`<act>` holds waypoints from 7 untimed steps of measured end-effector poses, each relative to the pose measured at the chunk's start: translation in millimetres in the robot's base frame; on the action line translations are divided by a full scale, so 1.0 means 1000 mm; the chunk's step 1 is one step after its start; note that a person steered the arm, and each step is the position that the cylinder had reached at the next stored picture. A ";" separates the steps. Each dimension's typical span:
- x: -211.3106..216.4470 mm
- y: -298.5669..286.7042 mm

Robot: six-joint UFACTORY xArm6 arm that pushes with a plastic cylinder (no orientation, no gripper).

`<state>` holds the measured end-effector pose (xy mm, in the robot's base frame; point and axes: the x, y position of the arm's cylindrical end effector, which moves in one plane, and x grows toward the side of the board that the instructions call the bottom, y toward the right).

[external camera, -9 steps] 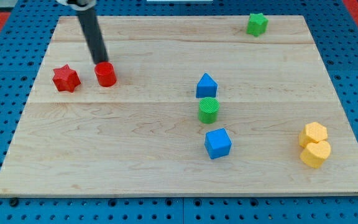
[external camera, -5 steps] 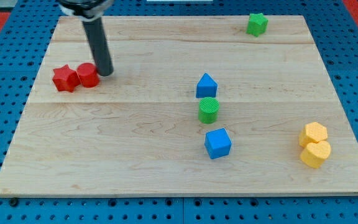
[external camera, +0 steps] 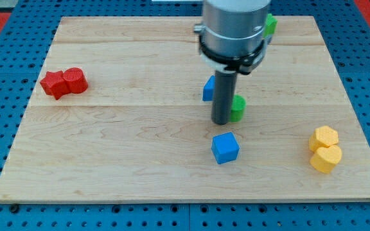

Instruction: Place the blue triangle to the center of the board

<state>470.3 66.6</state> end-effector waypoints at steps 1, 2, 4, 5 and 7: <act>-0.025 0.000; -0.053 -0.021; -0.057 -0.033; -0.057 -0.042; -0.057 -0.048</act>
